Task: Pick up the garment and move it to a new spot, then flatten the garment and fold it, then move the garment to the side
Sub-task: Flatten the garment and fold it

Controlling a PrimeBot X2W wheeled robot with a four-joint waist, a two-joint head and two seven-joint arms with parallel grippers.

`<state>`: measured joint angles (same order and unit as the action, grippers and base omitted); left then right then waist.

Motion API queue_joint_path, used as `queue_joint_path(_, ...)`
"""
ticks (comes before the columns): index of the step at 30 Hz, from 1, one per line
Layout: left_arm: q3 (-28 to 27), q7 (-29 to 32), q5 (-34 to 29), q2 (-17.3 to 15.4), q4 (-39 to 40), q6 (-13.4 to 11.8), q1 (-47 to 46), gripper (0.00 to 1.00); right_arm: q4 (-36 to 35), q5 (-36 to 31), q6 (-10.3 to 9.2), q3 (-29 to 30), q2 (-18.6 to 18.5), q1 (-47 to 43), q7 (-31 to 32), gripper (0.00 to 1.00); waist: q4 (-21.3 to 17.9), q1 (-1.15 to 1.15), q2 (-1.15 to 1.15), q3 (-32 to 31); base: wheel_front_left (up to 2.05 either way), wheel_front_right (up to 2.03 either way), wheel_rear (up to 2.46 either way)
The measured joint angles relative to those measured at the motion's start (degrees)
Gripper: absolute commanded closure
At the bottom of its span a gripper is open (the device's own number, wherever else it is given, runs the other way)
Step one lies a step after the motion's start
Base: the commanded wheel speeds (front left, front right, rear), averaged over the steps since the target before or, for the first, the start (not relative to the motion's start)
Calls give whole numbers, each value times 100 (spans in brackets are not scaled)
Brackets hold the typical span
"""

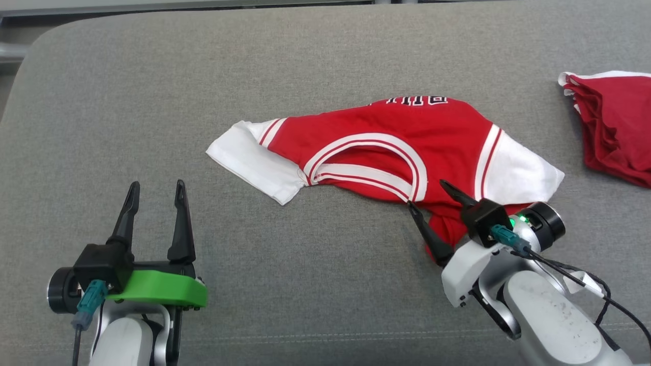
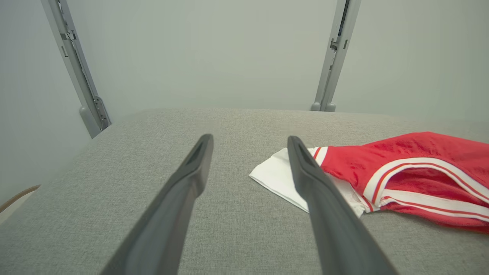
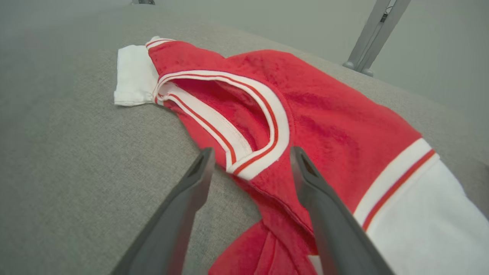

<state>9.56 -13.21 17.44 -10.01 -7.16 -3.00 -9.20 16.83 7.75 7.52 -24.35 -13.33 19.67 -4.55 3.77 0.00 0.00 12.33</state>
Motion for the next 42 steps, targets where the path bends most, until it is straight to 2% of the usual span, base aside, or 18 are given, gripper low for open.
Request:
queue_joint_path(9,70,-107,13,107,-269,107,-275,0,588,-316,1,-563,-437,628,193,0,198,0,0,375,0,0,0)
queue_joint_path(11,56,-135,14,112,-318,144,-336,0,631,-382,1,-621,-469,722,199,56,218,0,0,427,0,0,0)
queue_joint_path(12,44,-147,14,114,-344,147,-347,0,642,-385,1,-601,-470,761,192,74,221,0,0,444,0,0,0)
queue_joint_path(13,38,-148,14,121,-371,151,-350,0,650,-348,1,-564,-467,787,192,100,220,0,0,457,0,0,0)
queue_joint_path(18,-1,-156,13,146,-423,191,-374,0,533,-127,1,-260,-369,813,25,100,183,0,0,465,0,0,0)
queue_joint_path(24,-5,-174,-38,168,-408,200,-391,0,296,647,1,364,-135,1044,-162,100,79,0,0,479,0,0,0)
queue_joint_path(28,8,-174,-47,176,-415,250,-472,0,481,1132,1,853,-142,1496,-234,100,8,0,0,509,0,0,0)
queue_joint_path(32,79,-175,-89,214,-446,313,-566,0,1117,1443,-1,1147,-263,2104,-307,100,-7,0,0,556,0,0,0)
queue_joint_path(39,283,-175,-164,386,-509,457,-786,0,2555,1612,-1,1430,-530,3130,-602,100,156,0,0,635,0,0,0)
queue_joint_path(41,382,-175,-216,439,-544,537,-866,0,3182,1501,-1,1428,-591,3474,-652,100,257,0,0,683,0,0,0)
queue_joint_path(42,412,-176,-236,478,-547,553,-886,0,3366,1433,-1,1414,-589,3560,-690,88,294,0,0,697,0,0,0)
